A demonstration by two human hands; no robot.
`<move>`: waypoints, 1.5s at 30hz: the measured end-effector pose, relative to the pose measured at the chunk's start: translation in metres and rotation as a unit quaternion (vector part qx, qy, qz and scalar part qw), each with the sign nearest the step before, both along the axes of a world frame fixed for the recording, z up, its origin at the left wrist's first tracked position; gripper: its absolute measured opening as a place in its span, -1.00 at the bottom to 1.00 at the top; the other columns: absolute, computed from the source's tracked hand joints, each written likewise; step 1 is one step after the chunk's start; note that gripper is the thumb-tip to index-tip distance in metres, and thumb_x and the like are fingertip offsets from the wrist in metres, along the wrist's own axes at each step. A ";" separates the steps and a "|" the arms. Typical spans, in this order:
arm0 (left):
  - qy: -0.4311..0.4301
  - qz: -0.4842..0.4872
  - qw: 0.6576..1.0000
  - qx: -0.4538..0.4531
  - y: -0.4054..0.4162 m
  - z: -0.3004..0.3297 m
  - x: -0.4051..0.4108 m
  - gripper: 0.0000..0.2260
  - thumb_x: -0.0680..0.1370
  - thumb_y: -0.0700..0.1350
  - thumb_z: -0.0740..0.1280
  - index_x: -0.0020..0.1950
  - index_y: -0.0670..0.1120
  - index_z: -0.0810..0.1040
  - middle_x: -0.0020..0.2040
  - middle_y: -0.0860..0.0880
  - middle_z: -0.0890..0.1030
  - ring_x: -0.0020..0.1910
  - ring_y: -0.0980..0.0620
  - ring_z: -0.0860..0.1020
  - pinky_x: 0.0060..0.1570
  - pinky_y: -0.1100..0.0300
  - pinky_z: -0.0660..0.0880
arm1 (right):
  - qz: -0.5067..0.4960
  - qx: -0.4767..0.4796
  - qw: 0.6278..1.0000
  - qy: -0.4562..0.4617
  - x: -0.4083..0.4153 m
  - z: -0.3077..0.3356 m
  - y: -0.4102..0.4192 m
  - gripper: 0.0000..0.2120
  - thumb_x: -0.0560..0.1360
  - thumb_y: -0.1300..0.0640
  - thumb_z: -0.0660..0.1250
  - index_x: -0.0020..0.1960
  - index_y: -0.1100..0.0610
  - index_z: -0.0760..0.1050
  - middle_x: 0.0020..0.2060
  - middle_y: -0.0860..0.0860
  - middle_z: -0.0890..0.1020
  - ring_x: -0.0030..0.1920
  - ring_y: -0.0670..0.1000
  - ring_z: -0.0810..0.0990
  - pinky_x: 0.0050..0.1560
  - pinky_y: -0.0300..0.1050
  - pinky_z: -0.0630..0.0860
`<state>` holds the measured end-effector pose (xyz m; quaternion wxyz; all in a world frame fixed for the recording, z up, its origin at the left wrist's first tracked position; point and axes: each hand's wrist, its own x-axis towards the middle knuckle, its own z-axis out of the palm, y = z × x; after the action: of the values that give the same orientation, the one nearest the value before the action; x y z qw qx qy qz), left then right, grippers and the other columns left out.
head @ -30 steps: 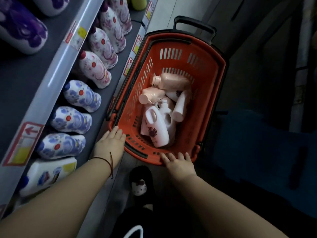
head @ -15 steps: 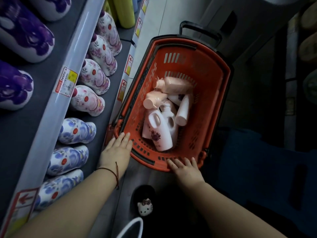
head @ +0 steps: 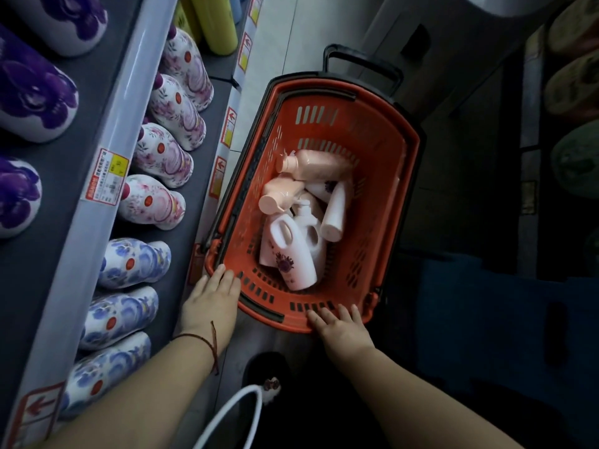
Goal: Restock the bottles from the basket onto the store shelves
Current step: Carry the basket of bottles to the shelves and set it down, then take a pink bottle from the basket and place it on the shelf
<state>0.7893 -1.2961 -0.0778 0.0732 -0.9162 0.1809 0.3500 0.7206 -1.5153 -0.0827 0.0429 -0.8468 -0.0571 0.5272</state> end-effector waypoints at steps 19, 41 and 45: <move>0.057 0.104 0.989 -0.084 -0.040 -0.016 -0.027 -0.78 0.27 -0.04 0.25 -0.33 0.01 0.70 -0.27 0.01 0.71 -0.19 -0.02 0.69 0.44 0.12 -0.06 | 0.140 0.109 0.971 0.161 0.079 0.006 0.005 -0.52 0.58 -0.11 0.12 0.48 -0.05 0.21 0.34 0.14 0.46 0.28 0.24 0.47 0.24 0.10 0.41; -0.132 0.512 0.786 -0.321 -0.070 -0.114 0.112 -0.43 0.55 -0.01 0.26 0.51 -0.10 0.17 0.42 -0.13 0.40 0.40 -0.10 0.36 0.38 0.11 0.25 | 0.353 0.100 0.893 -0.261 0.293 -0.103 0.009 -0.10 0.46 0.07 0.38 0.55 0.03 -0.18 0.54 0.18 -0.01 0.52 0.18 0.09 0.42 0.06 0.23; -0.112 0.621 0.591 -0.502 -0.085 -0.144 0.127 -0.38 0.51 -0.13 0.36 0.49 -0.10 0.15 0.02 -0.07 0.57 0.04 -0.03 0.55 0.17 0.05 0.47 | 0.363 0.139 0.879 -0.276 0.291 -0.119 0.018 -0.22 0.53 0.14 0.30 0.55 0.16 -0.12 0.54 0.21 -0.06 0.54 0.19 -0.01 0.50 -0.02 0.02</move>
<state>0.9161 -1.3816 -0.2221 -0.6139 -0.7299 -0.2948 0.0585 1.0121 -1.4973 -0.2012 -0.0519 -0.8632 -0.4428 0.2371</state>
